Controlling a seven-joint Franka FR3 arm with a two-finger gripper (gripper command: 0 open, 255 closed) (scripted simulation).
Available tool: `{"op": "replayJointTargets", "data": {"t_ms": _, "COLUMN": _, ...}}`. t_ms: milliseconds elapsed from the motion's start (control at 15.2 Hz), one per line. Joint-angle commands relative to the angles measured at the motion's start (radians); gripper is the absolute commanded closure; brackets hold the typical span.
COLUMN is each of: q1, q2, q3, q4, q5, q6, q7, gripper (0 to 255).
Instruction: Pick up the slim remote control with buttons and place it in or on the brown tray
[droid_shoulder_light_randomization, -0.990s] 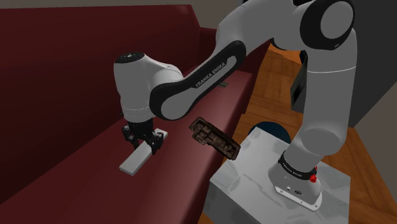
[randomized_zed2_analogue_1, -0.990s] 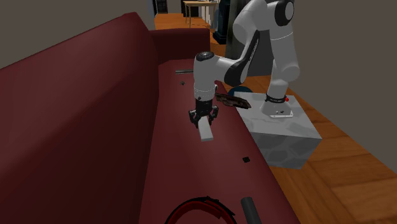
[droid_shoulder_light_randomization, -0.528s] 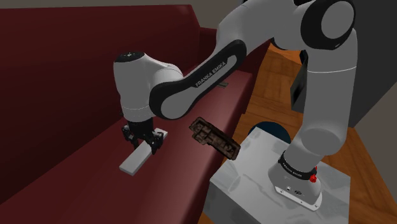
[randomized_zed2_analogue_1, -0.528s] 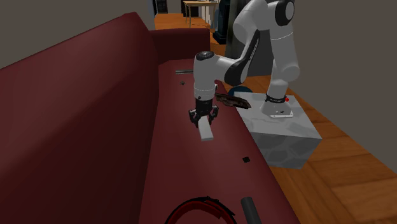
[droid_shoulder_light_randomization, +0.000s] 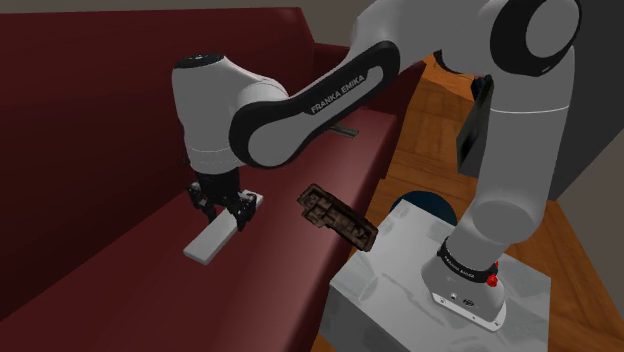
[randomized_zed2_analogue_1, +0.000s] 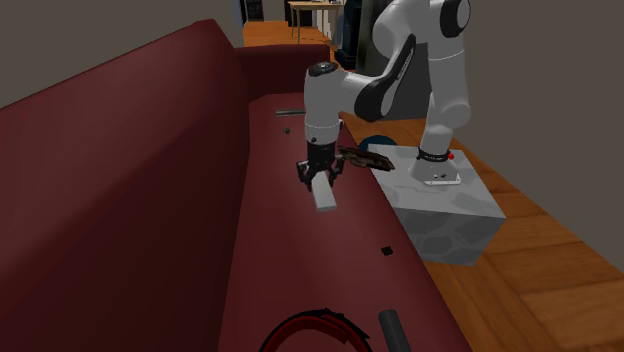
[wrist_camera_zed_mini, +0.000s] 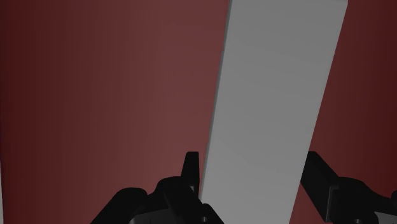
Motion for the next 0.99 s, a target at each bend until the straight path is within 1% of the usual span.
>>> {"op": "replayJointTargets", "data": {"t_ms": 0, "q1": -0.005, "q2": -0.011, "q3": 0.006, "q4": 0.013, "q5": 0.011, "q6": -0.021, "q7": -0.008, "gripper": 255}}
{"op": "replayJointTargets", "data": {"t_ms": 924, "q1": -0.030, "q2": -0.085, "q3": 0.041, "q4": 0.120, "q5": 0.085, "q6": -0.174, "q7": -0.056, "gripper": 255}}
